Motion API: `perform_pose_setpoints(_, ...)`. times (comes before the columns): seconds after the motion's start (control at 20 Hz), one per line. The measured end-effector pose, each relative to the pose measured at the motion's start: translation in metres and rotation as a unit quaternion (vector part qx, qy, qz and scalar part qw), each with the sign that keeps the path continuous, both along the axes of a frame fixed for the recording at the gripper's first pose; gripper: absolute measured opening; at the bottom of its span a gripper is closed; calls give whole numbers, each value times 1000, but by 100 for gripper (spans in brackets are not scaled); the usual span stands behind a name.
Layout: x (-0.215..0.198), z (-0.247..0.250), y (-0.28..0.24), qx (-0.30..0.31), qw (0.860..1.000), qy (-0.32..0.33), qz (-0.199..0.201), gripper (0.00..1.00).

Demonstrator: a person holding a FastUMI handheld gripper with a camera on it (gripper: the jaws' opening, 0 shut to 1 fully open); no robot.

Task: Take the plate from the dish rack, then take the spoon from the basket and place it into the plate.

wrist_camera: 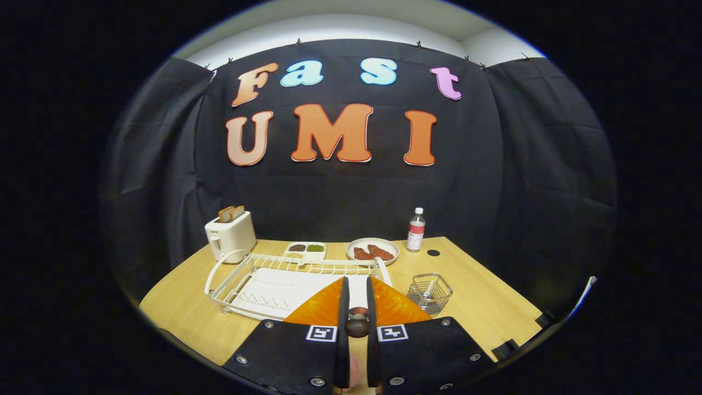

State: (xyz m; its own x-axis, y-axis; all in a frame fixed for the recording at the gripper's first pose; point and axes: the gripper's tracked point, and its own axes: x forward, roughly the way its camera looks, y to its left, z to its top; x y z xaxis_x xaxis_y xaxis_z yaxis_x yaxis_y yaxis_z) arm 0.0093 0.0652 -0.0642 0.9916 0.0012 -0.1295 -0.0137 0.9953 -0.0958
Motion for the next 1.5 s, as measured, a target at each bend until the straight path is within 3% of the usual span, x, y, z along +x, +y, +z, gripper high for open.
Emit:
perform_pose_setpoints(0.4,-21,-72,52,-15,999,43,29,12)
perform_pose_setpoints(0.75,-20,-123,58,-14,997,72,22,12)
perform_pose_setpoints(1.15,-25,-141,65,-26,996,86,30,16)
perform_pose_setpoints(1.25,-28,-142,63,-18,995,94,24,24)
perform_pose_setpoints(1.5,-27,-131,59,-12,995,96,23,67)
